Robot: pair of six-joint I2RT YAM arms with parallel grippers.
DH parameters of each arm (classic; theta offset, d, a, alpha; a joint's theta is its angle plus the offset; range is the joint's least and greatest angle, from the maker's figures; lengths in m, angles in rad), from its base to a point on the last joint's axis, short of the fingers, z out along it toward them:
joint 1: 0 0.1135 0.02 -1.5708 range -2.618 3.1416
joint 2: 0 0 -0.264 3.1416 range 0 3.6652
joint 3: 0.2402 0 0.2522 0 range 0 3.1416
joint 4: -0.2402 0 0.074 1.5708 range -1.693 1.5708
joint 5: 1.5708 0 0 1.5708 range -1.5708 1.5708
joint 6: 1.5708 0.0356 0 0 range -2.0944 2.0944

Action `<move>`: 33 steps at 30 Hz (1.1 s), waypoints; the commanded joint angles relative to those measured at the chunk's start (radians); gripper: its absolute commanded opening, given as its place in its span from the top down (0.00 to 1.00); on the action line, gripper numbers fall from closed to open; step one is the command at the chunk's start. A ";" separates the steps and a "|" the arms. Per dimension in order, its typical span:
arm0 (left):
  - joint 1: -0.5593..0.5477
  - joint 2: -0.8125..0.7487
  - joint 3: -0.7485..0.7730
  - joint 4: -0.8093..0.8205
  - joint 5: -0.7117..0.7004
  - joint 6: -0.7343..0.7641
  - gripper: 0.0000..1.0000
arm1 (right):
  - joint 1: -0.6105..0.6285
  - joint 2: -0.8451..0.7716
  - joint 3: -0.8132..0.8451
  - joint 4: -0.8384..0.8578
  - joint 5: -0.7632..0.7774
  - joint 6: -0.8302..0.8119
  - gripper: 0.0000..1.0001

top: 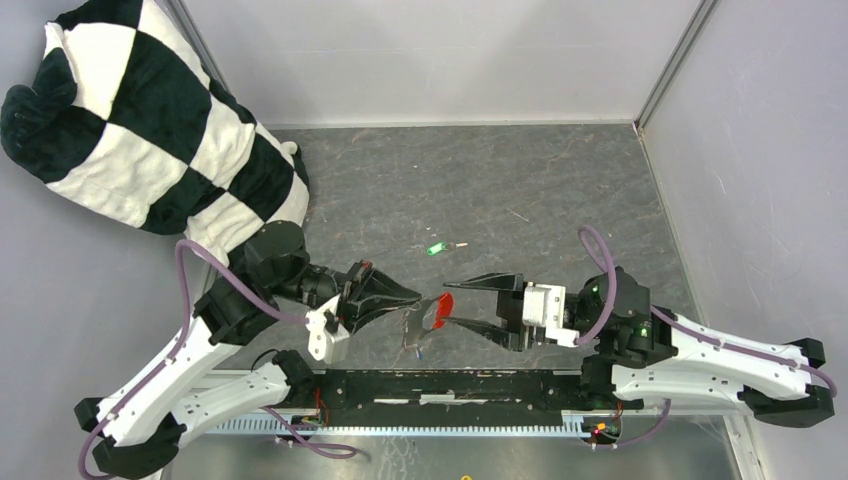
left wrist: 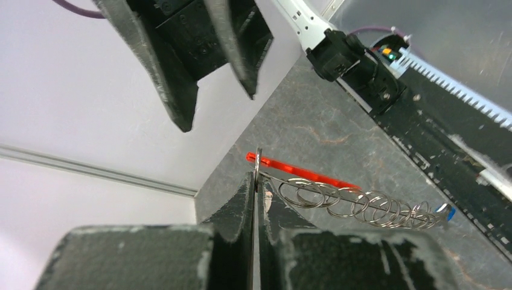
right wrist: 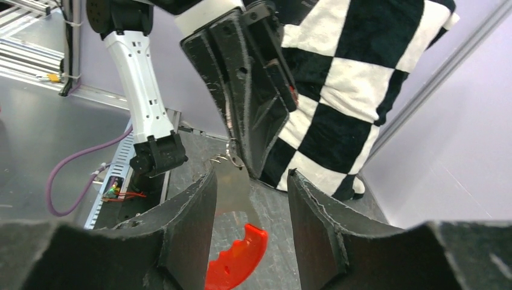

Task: Put the keys on the keyring
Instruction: Adjust the key on the keyring.

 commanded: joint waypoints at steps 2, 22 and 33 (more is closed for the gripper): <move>-0.005 0.030 0.035 0.189 0.025 -0.369 0.98 | -0.001 0.025 0.026 0.023 -0.059 -0.009 0.48; -0.005 0.035 -0.032 0.403 0.034 -0.728 0.98 | -0.001 0.020 0.004 0.133 -0.011 -0.001 0.60; -0.005 0.044 0.013 0.183 0.005 -0.329 0.98 | 0.000 0.057 0.027 0.085 -0.027 -0.021 0.58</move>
